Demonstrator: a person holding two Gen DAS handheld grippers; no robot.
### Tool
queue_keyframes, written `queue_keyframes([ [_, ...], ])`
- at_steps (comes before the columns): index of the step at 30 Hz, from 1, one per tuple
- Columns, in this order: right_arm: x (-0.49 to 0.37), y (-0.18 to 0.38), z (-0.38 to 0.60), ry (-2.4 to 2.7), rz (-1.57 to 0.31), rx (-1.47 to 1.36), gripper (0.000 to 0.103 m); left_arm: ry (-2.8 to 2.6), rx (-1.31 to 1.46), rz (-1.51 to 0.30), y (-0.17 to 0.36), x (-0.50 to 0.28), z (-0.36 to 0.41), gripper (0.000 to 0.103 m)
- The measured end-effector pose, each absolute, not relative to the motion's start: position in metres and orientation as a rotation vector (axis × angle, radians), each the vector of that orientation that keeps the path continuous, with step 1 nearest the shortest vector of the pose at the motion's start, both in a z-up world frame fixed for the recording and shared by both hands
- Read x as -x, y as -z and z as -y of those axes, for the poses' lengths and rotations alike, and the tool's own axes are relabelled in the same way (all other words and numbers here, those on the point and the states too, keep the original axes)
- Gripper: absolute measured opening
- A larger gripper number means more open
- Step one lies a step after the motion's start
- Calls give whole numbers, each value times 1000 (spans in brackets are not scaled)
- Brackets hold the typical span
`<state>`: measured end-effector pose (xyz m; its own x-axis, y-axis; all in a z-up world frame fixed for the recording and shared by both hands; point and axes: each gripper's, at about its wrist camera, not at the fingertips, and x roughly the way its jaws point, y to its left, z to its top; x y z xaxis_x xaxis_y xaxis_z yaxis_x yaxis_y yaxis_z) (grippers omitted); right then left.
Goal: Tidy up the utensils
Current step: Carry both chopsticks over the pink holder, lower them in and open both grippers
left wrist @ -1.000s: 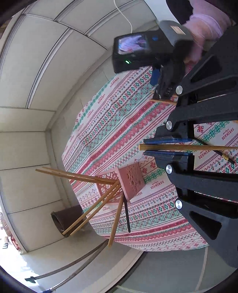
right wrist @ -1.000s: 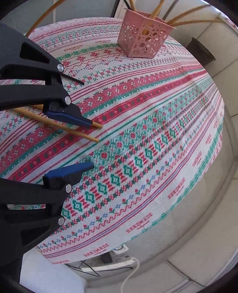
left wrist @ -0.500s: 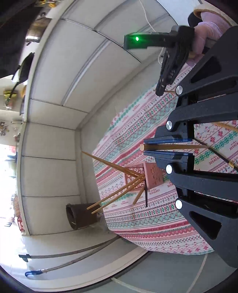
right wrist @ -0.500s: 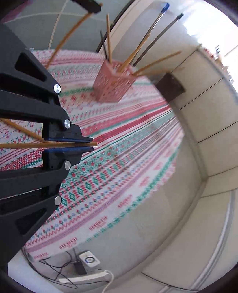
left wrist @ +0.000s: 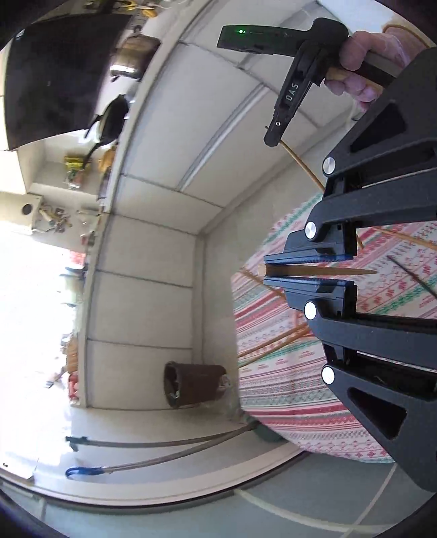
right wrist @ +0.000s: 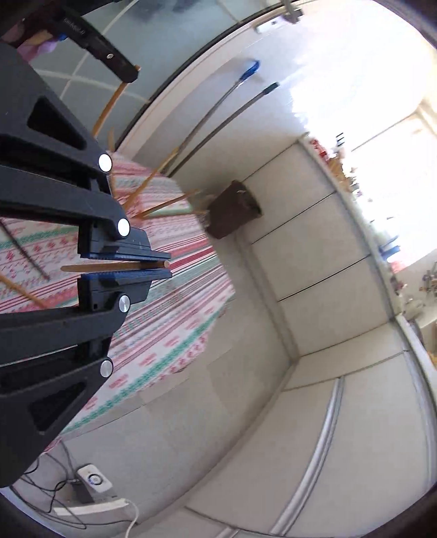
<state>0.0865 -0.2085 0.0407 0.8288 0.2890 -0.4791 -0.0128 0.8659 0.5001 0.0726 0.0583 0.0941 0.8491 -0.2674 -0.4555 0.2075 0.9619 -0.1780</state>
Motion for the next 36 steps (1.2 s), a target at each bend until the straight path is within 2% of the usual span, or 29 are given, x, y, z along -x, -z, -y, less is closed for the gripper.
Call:
queue_keyframes([
  [6, -106, -97, 206, -225, -446, -527, 5, 175, 186, -398, -132, -94, -80, 6],
  [12, -119, -116, 196, -282, -411, -529, 5, 108, 220, -357, -137, -122, -99, 7],
  [14, -126, -114, 193, -294, -420, -535, 5, 79, 219, -347, -129, -133, -101, 7],
  [17, -135, -106, 186, -298, -445, -525, 5, 72, 222, -406, -111, -150, -104, 18],
  [19, -140, -99, 183, -300, -466, -527, 5, 53, 249, -420, -106, -153, -112, 18],
  [21, -143, -97, 180, -300, -474, -527, 5, 35, 269, -409, -108, -147, -118, 20],
  [26, -144, -101, 168, -294, -460, -502, 5, -1, 289, -358, -119, -127, -129, 31],
  [33, -163, -91, 130, -275, -484, -459, 5, -13, 285, -388, -117, -126, -137, 33],
  [36, -170, -79, 116, -254, -517, -441, 11, -12, 279, -406, -115, -129, -139, 34],
])
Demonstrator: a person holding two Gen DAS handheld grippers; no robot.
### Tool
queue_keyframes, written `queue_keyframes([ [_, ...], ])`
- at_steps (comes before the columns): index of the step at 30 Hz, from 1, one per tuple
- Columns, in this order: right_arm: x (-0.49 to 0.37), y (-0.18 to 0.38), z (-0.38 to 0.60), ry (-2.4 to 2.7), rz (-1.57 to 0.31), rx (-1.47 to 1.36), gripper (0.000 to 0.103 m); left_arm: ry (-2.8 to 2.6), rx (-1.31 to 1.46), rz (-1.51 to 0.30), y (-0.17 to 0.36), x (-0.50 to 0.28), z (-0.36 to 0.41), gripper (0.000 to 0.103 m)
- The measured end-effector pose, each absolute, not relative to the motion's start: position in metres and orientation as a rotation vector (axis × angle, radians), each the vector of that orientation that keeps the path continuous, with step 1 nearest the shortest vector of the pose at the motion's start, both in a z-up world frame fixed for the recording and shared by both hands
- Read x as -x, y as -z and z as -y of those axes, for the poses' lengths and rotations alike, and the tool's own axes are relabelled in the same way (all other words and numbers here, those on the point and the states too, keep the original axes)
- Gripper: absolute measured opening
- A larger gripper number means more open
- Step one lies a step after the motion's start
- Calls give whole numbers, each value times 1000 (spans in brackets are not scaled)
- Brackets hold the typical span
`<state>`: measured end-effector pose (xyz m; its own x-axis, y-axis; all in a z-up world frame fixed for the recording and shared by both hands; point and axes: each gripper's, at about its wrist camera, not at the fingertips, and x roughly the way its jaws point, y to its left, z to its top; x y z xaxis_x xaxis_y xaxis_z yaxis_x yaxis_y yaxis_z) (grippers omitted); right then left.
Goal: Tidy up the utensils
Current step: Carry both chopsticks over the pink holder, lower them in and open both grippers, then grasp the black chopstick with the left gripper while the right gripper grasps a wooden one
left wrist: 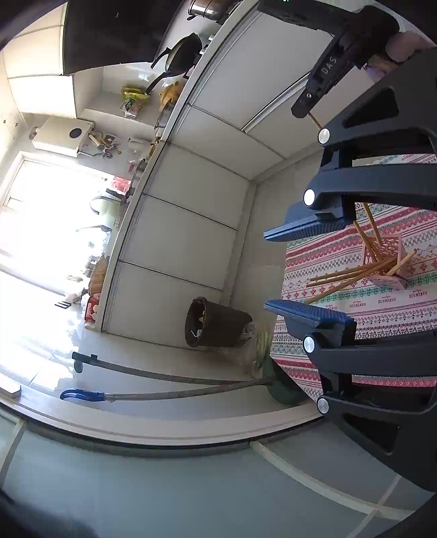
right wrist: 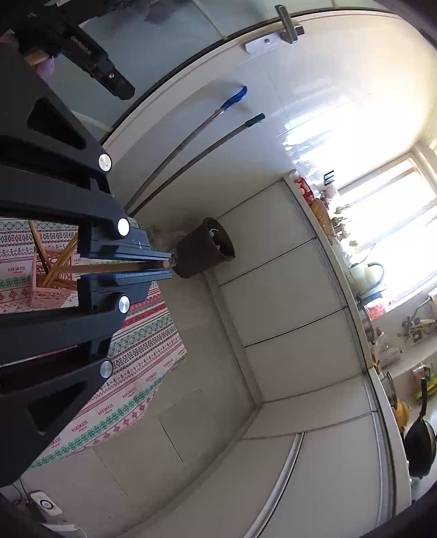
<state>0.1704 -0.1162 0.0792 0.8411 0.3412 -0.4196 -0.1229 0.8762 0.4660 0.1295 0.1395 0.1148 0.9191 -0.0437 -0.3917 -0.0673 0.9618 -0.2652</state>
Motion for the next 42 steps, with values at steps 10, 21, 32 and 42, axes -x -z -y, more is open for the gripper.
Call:
queue_keyframes([
  [10, -148, -69, 96, -235, -520, -300, 31, -7, 201, -424, -107, -122, -115, 52],
  [21, -115, -38, 117, -146, -552, -200, 61, -67, 75, -486, -78, -111, -79, 76],
  [32, -87, 20, 154, -29, -697, -153, 96, -86, -12, -637, -18, -89, -57, 96],
  [42, -69, 105, 210, 5, -1034, -424, 96, 107, -233, -1114, 92, -132, -9, 96],
])
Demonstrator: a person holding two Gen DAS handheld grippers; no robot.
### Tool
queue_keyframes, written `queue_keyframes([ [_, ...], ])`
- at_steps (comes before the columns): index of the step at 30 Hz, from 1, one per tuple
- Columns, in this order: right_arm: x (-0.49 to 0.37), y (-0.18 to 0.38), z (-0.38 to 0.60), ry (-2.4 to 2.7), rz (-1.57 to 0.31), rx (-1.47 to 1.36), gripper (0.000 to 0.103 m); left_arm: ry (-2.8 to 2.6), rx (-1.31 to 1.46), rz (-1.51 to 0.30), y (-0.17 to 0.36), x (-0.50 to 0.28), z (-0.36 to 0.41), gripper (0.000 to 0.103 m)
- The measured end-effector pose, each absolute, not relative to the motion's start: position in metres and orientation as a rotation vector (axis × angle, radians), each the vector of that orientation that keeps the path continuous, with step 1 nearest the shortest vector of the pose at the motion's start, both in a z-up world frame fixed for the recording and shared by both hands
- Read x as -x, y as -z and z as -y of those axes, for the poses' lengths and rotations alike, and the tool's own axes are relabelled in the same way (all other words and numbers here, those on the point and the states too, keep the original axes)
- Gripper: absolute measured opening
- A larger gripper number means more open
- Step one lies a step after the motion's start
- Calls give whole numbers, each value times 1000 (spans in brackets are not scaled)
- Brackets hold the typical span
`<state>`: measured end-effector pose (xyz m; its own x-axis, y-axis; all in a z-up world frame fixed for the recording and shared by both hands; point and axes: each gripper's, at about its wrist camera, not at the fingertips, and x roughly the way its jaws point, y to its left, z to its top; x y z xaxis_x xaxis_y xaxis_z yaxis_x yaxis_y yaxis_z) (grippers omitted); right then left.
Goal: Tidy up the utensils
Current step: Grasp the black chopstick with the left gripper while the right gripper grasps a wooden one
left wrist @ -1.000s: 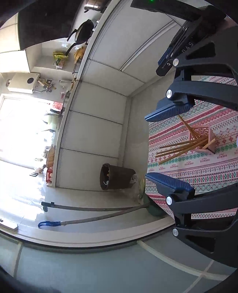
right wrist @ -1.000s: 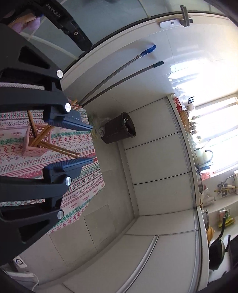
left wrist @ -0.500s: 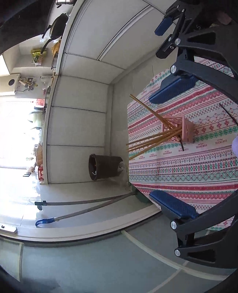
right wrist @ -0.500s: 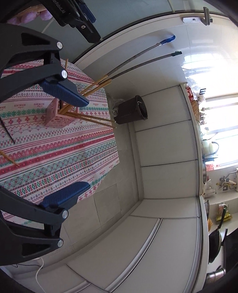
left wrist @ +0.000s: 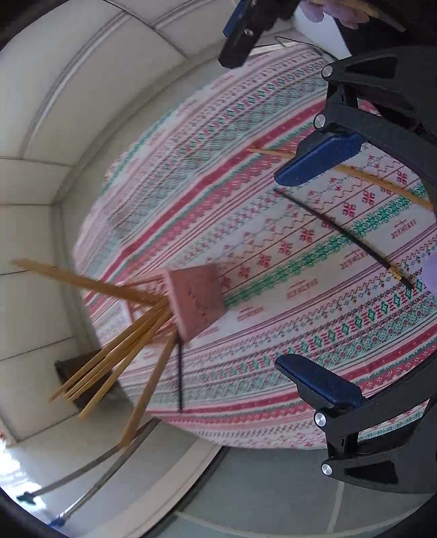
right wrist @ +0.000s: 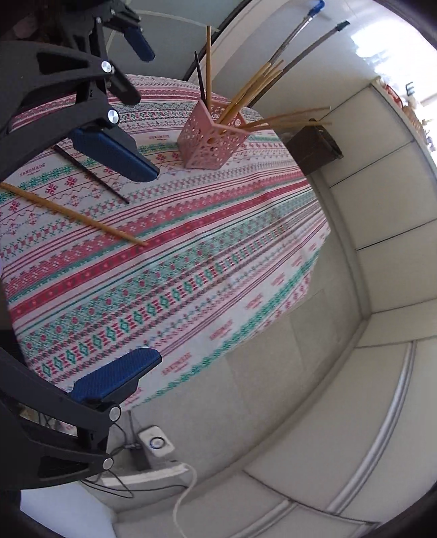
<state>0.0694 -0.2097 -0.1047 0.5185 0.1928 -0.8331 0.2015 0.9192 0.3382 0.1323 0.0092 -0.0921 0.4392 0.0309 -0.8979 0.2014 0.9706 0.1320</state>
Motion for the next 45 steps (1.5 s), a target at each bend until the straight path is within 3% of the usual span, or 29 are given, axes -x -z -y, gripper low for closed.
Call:
queue_keyframes([
  [7, -65, 133, 226, -7, -1148, -565, 96, 194, -299, -1384, 154, -156, 11, 96],
  [13, -67, 140, 227, -17, -1191, -600, 96, 245, -450, -1398, 177, -155, 37, 94],
  [16, -68, 143, 227, -16, -1200, -602, 96, 298, -431, -1439, 186, -155, 41, 71],
  [17, -67, 143, 228, -17, -1203, -604, 96, 314, -422, -1454, 189, -155, 41, 58],
  [21, -67, 148, 230, -17, -1221, -624, 96, 356, -390, -1461, 193, -158, 38, 45],
  [35, -73, 165, 223, 1, -1274, -625, 96, 400, -427, -1400, 184, -130, 51, 8],
  [45, -79, 173, 218, 43, -1293, -586, 96, 333, -476, -1293, 170, -105, 59, 4],
])
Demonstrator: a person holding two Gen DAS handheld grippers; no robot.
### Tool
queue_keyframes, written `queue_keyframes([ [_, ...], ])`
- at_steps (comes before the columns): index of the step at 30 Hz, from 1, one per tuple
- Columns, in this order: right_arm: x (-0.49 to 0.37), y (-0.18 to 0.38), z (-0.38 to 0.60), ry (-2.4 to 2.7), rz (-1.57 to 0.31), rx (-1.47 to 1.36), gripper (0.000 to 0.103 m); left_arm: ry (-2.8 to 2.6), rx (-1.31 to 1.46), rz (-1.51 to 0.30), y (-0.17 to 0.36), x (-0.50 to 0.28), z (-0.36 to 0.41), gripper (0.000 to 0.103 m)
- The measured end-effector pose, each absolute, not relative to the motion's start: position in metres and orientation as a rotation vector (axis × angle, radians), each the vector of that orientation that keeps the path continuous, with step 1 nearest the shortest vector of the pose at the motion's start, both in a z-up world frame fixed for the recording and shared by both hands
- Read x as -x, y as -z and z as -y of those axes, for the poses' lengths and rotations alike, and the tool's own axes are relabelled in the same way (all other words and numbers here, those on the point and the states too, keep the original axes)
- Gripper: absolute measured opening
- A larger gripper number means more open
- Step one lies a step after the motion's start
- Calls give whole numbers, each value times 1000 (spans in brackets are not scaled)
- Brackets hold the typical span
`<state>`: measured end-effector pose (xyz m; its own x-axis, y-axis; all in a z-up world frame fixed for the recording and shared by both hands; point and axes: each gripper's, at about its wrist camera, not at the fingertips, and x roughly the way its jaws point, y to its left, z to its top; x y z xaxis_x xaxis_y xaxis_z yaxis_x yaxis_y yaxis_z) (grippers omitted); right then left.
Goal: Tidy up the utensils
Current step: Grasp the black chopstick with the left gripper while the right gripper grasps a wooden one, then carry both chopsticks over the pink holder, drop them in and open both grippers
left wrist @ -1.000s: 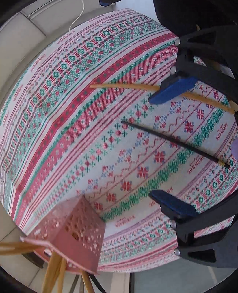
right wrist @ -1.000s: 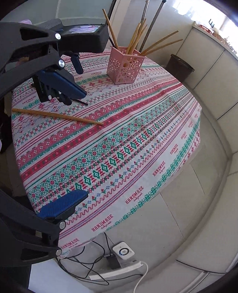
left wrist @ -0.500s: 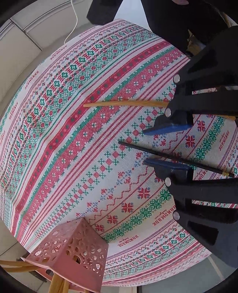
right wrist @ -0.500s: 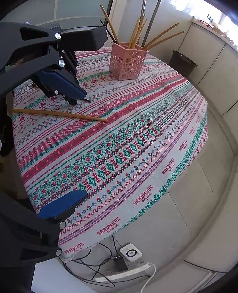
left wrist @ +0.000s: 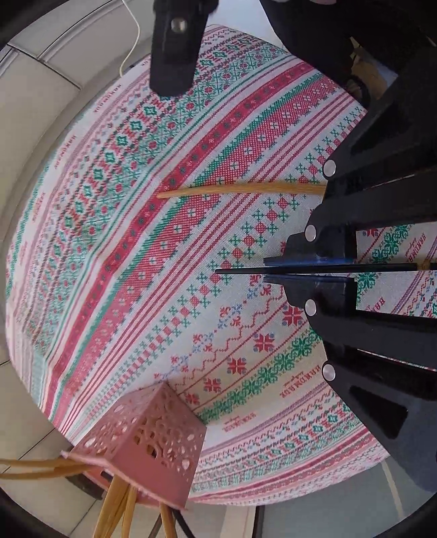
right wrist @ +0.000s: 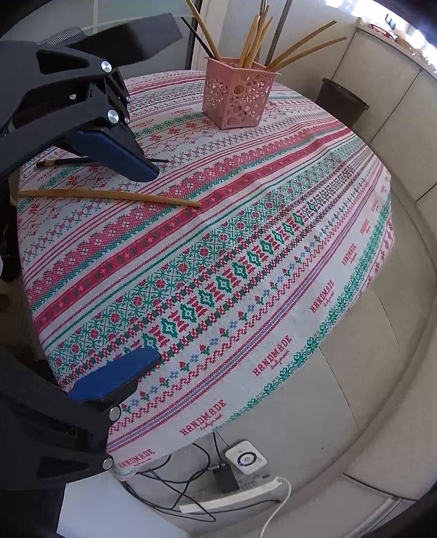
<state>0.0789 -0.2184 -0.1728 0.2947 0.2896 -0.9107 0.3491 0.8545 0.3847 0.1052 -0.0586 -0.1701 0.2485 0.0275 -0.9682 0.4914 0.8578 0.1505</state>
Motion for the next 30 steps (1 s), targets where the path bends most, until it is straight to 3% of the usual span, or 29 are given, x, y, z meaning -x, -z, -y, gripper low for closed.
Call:
queue_keyframes([
  [12, -103, 203, 164, 39, -1378, -424, 95, 209, -431, -1011, 81, -72, 34, 4],
  [18, -107, 202, 140, 70, -1332, -313, 92, 184, -401, -942, 62, -82, 20, 4],
  [20, -107, 199, 133, 100, -1301, -270, 82, 177, -392, -930, 59, -83, 18, 4],
  [22, -108, 195, 129, 116, -1268, -237, 54, 177, -383, -924, 56, -83, 15, 4],
  [24, -111, 194, 127, 112, -1254, -244, 37, 174, -377, -918, 54, -83, 13, 4],
  [28, -122, 191, 122, 89, -1216, -216, 12, 157, -357, -900, 50, -83, 9, 4],
  [30, -127, 188, 118, 55, -1202, -238, 8, 151, -336, -884, 46, -83, 6, 4],
])
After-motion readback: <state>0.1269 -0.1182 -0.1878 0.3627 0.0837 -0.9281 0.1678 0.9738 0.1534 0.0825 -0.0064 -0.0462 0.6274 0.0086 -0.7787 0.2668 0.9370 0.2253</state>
